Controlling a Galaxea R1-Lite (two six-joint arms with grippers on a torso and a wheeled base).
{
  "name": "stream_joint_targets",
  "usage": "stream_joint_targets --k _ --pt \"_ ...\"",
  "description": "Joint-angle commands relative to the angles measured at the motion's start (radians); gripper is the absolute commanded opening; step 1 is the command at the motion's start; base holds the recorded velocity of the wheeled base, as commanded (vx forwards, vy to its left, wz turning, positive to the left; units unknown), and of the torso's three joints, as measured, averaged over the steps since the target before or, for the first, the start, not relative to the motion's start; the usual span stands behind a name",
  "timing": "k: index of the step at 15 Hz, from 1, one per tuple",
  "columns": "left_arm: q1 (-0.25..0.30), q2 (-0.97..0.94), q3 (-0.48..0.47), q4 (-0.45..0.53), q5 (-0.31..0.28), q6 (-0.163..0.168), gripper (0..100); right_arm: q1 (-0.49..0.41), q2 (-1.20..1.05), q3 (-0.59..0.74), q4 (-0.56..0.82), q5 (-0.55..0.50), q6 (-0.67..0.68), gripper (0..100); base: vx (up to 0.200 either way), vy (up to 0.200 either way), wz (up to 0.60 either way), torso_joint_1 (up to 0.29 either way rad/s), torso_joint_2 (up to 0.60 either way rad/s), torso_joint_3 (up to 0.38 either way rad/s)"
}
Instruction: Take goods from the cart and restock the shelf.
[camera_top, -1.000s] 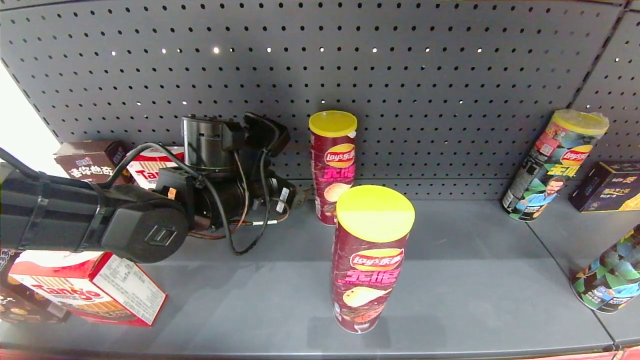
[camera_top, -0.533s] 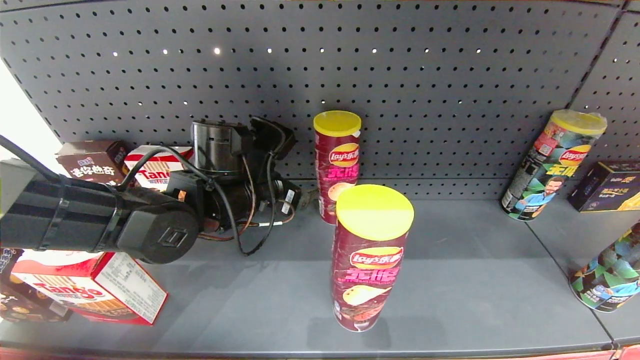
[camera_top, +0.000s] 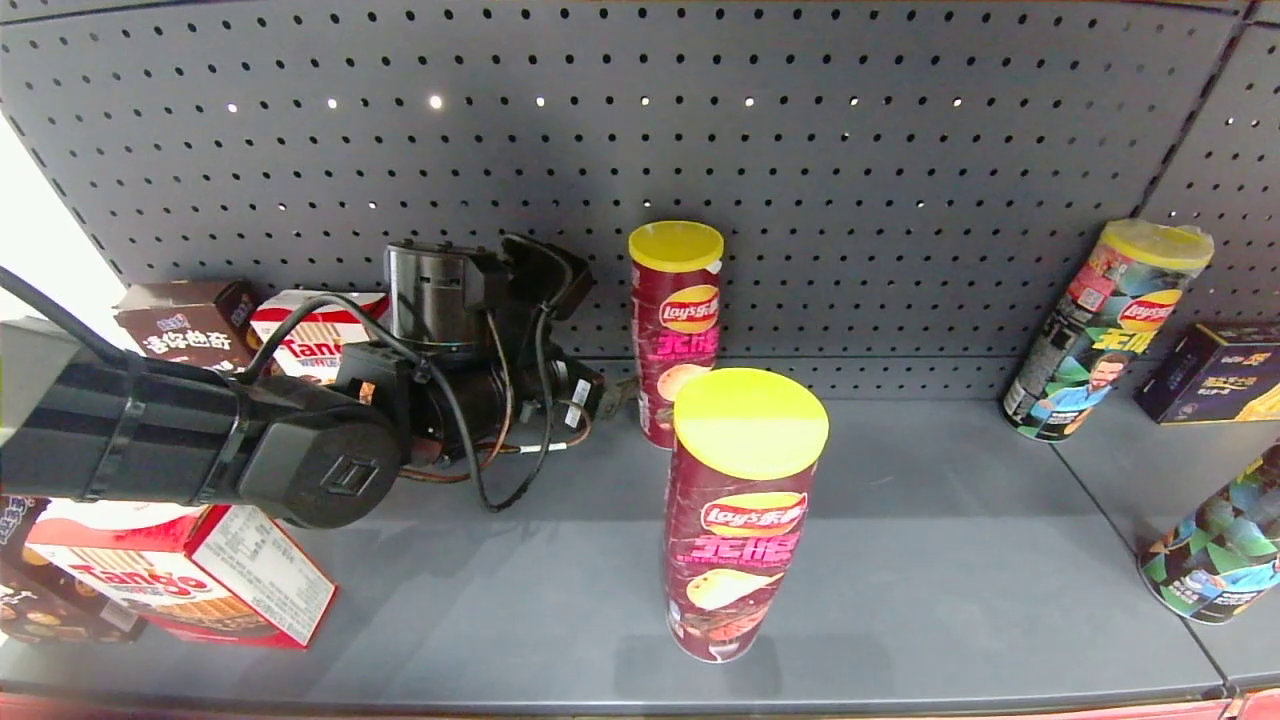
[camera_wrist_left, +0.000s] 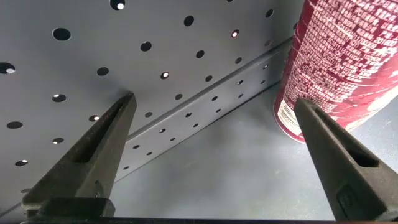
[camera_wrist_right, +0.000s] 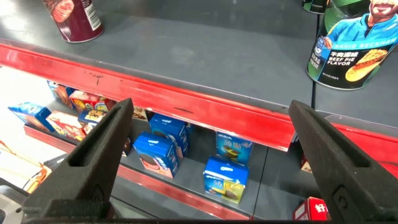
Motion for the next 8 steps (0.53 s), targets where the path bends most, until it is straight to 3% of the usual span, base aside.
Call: stream_joint_targets --k 1,3,8 --pt "0.0 -0.005 0.011 -0.009 0.0 0.001 100 0.001 0.001 0.0 0.0 0.0 0.0 100 0.0 0.0 0.0 0.0 0.0 0.0" --pt "-0.004 -0.041 0.026 -0.057 0.014 0.015 100 0.001 0.001 0.0 0.0 0.0 0.0 100 0.0 0.0 0.0 0.0 0.0 0.0" --pt "-0.006 -0.193 0.034 -0.04 0.034 0.024 100 0.001 0.001 0.0 0.0 0.0 0.0 100 0.0 0.0 0.0 0.0 0.0 0.0"
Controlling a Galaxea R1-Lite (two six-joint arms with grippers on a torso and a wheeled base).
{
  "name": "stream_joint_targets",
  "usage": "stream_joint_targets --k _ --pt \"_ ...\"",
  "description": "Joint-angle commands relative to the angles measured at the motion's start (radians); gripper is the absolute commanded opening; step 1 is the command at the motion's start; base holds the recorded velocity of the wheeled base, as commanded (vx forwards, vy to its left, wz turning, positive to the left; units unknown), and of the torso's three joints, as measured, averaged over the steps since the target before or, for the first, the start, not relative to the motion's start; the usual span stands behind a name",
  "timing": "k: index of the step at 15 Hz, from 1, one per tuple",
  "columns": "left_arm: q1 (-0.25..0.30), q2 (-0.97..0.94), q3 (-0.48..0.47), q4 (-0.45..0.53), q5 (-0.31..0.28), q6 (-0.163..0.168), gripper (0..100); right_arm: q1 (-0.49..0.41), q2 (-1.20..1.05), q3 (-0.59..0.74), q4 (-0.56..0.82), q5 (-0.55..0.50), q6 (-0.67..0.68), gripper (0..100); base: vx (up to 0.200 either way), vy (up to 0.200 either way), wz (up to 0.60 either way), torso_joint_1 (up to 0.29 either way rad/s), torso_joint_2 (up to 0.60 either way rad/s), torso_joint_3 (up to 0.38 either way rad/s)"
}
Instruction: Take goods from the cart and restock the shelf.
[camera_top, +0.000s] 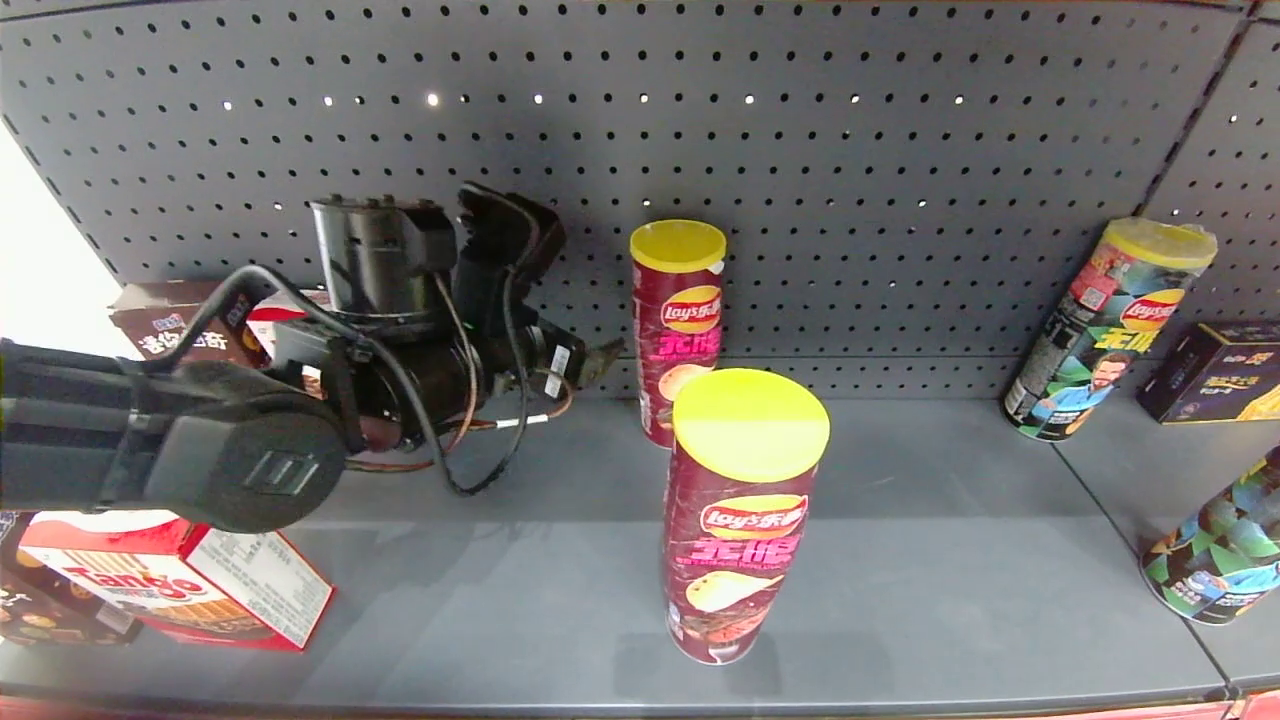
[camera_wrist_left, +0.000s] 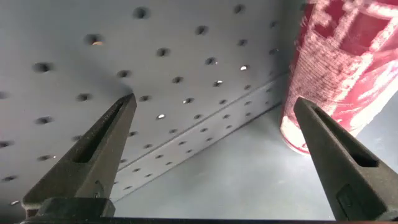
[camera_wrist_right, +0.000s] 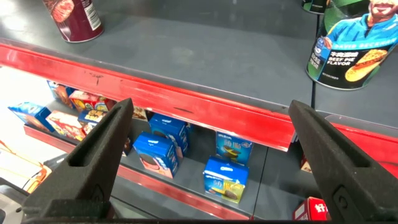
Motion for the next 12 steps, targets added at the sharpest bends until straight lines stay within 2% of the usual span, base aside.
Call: stream_joint_targets --k 1,2,3,4,8,11,12 --pt "-0.007 -0.139 0.029 0.023 0.013 0.001 100 0.001 0.001 0.0 0.0 0.0 0.0 100 0.0 0.0 0.0 0.0 0.0 0.0" --pt "-0.024 -0.185 0.054 0.033 0.024 -0.001 100 0.001 0.001 0.0 0.0 0.0 0.0 100 0.0 0.0 0.0 0.0 0.0 0.0" --pt "-0.036 -0.237 0.106 0.025 0.061 -0.002 100 0.001 0.001 0.0 0.0 0.0 0.0 100 0.0 0.0 0.0 0.0 0.0 0.0" --pt "-0.048 -0.302 0.166 0.016 0.073 -0.001 100 0.001 0.001 0.0 0.0 0.0 0.0 100 0.0 0.0 0.0 0.0 0.0 0.0" --pt "-0.057 -0.644 0.414 0.03 0.073 0.004 100 0.001 0.001 0.0 0.0 0.0 0.0 100 0.0 0.0 0.0 0.0 0.0 0.0" --pt "-0.057 -0.86 0.52 0.031 0.072 0.004 100 0.001 0.001 0.0 0.0 0.0 0.0 100 0.0 0.0 0.0 0.0 0.0 0.0" --pt "-0.057 -0.869 0.528 0.031 0.07 0.006 100 0.001 0.001 0.0 0.0 0.0 0.0 100 0.0 0.0 0.0 0.0 0.0 0.0"
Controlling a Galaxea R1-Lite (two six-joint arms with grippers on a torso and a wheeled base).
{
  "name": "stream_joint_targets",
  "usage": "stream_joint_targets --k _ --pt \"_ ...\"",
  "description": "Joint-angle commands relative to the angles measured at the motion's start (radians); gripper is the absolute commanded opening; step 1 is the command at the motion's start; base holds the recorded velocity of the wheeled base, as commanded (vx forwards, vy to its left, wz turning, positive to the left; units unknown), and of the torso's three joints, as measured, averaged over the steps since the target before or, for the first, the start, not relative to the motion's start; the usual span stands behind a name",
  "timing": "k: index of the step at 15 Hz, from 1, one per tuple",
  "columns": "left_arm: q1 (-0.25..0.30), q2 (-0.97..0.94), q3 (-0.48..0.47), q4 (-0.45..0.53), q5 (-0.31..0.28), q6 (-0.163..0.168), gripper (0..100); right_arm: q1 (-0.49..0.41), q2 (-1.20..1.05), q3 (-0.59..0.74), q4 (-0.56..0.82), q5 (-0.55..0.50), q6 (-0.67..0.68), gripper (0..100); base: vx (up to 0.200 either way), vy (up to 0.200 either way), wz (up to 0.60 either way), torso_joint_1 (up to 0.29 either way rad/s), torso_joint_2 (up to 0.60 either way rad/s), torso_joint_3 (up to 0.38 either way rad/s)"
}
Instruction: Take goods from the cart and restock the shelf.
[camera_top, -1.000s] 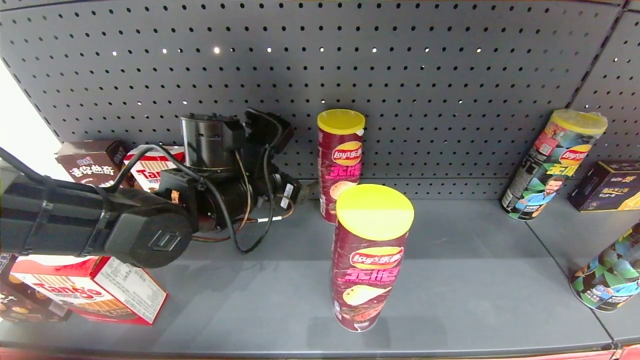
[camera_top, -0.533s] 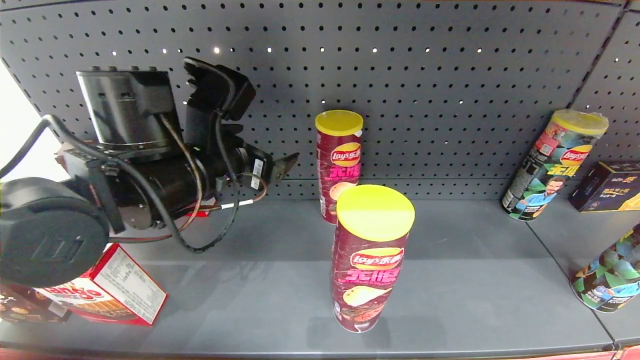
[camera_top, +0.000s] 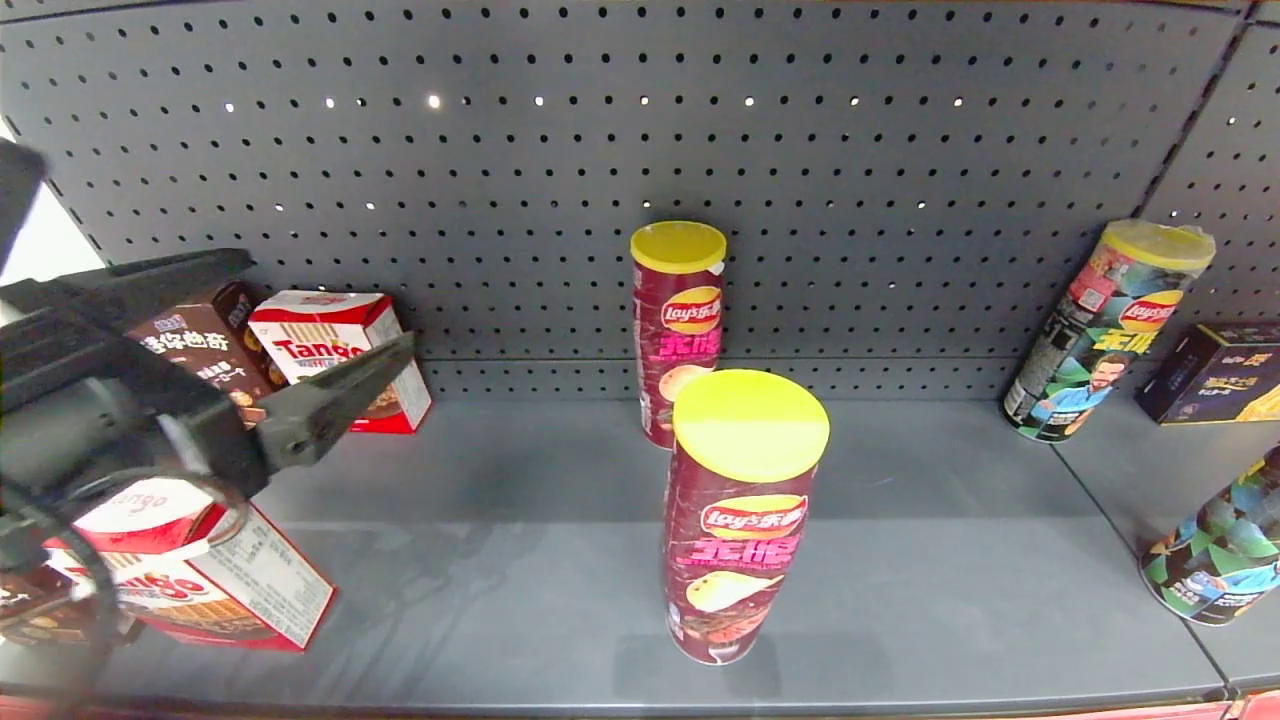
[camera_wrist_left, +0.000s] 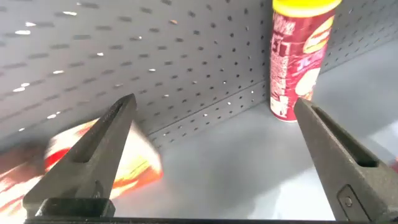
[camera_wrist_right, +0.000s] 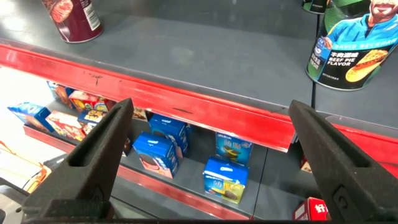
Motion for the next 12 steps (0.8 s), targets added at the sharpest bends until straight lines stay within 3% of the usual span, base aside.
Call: stream_joint_targets --k 1,2,3,5,6,7,8,9,11,12 --pt "-0.002 -0.303 0.155 0.004 -0.001 -0.001 100 0.0 0.001 0.0 0.0 0.0 0.0 100 0.0 0.0 0.0 0.0 0.0 0.0" --pt "0.0 -0.356 0.19 0.008 0.001 -0.002 100 0.0 0.001 0.0 0.0 0.0 0.0 100 0.0 0.0 0.0 0.0 0.0 0.0" --pt "0.035 -0.478 0.256 0.031 -0.001 -0.007 100 0.0 0.001 0.0 0.0 0.0 0.0 100 0.0 0.0 0.0 0.0 0.0 0.0" --pt "0.191 -0.622 0.33 0.039 -0.004 -0.016 100 0.0 0.001 0.0 0.0 0.0 0.0 100 0.0 0.0 0.0 0.0 0.0 0.0" --pt "0.286 -0.7 0.382 0.037 -0.004 -0.039 100 0.0 0.001 0.0 0.0 0.0 0.0 100 0.0 0.0 0.0 0.0 0.0 0.0" --pt "0.365 -0.767 0.439 0.031 -0.007 -0.082 100 -0.001 0.001 0.0 0.0 0.0 0.0 100 0.0 0.0 0.0 0.0 0.0 0.0" --pt "0.417 -0.809 0.48 0.031 -0.018 -0.111 100 0.0 0.001 0.0 0.0 0.0 0.0 100 0.0 0.0 0.0 0.0 0.0 0.0" --pt "0.52 -0.878 0.545 0.037 -0.108 -0.136 100 0.0 0.001 0.0 0.0 0.0 0.0 100 0.0 0.0 0.0 0.0 0.0 0.0" --pt "0.575 -0.952 0.623 0.04 -0.269 -0.172 100 0.0 0.001 0.0 0.0 0.0 0.0 100 0.0 0.0 0.0 0.0 0.0 0.0" --pt "0.584 -0.971 0.649 0.04 -0.292 -0.175 100 0.0 0.001 0.0 0.0 0.0 0.0 100 0.0 0.0 0.0 0.0 0.0 0.0"
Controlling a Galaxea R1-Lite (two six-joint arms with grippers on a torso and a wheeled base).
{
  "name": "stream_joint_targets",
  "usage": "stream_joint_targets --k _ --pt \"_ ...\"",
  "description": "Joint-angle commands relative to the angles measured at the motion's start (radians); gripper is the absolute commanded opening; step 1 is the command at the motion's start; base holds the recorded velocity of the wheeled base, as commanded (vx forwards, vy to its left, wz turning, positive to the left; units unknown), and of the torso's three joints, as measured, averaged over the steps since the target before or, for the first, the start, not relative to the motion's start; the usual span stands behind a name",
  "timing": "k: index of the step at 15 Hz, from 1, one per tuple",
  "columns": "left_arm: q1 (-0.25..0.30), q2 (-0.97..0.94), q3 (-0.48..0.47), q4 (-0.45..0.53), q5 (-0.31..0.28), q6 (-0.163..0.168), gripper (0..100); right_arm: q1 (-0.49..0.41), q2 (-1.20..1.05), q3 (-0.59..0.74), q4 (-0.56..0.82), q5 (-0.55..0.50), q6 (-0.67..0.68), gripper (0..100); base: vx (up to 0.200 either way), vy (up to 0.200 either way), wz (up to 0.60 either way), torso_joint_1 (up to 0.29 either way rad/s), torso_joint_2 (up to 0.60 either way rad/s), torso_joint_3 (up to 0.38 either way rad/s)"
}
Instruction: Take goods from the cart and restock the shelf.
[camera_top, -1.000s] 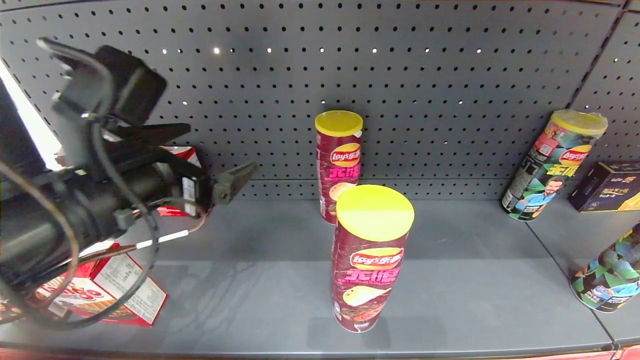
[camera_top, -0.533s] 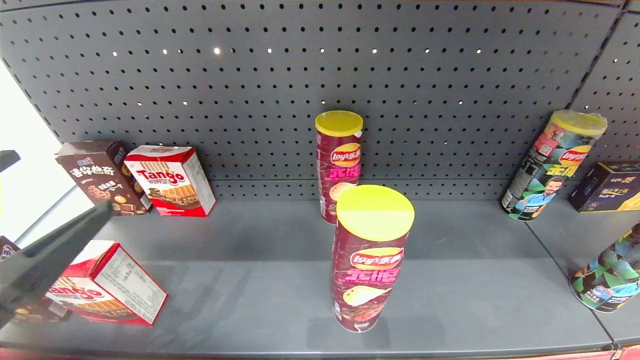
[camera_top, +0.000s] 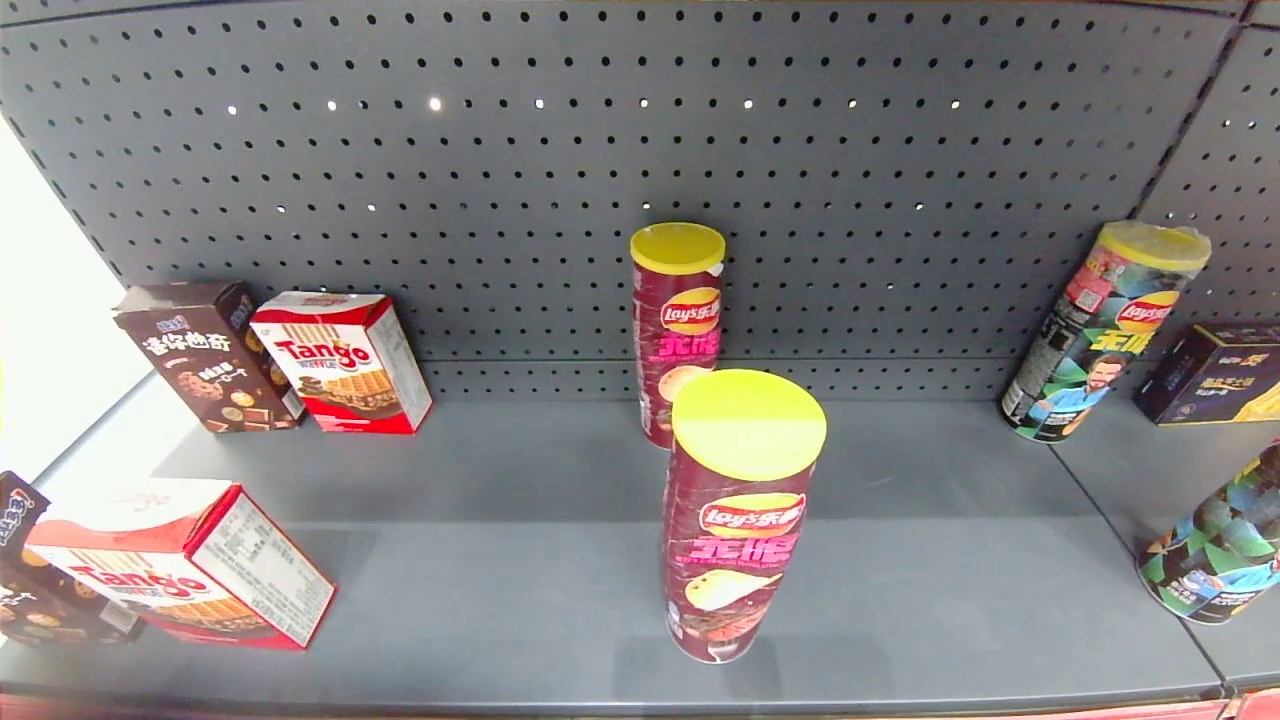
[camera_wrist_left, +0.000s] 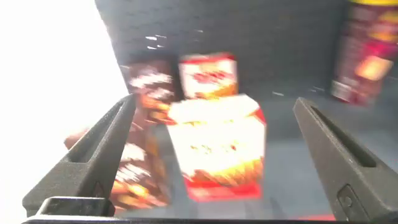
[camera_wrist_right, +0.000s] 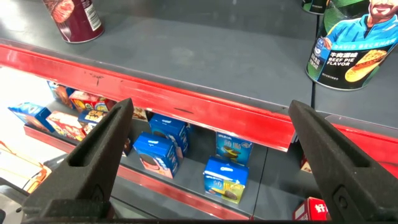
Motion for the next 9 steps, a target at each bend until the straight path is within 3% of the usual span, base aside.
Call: stream_joint_targets --k 1,2,3,4,5,6,9 --pt "0.07 -0.146 0.075 0.026 -0.045 -0.019 100 0.0 0.001 0.0 0.0 0.0 -0.001 100 0.0 0.0 0.0 0.0 0.0 0.0" --pt "0.068 -0.16 0.075 0.128 -0.048 -0.008 100 0.0 0.001 0.0 0.0 0.0 -0.001 100 0.0 0.0 0.0 0.0 0.0 0.0" --pt "0.058 -0.166 0.075 0.155 -0.05 -0.009 100 0.0 0.001 0.0 0.0 0.0 -0.001 100 0.0 0.0 0.0 0.0 0.0 0.0" --pt "-0.008 -0.2 0.075 0.269 -0.05 -0.005 100 0.0 0.001 0.0 0.0 0.0 -0.001 100 0.0 0.0 0.0 0.0 0.0 0.0" --pt "-0.008 -0.242 0.075 0.344 -0.048 0.008 100 0.0 0.001 0.0 0.0 0.0 -0.001 100 0.0 0.0 0.0 0.0 0.0 0.0" --pt "0.001 -0.246 0.075 0.427 -0.05 0.04 100 0.0 0.001 0.0 0.0 0.0 -0.001 100 0.0 0.0 0.0 0.0 0.0 0.0" --pt "0.001 -0.246 0.075 0.421 -0.048 0.037 100 0.0 0.001 0.0 0.0 0.0 -0.001 100 0.0 0.0 0.0 0.0 0.0 0.0"
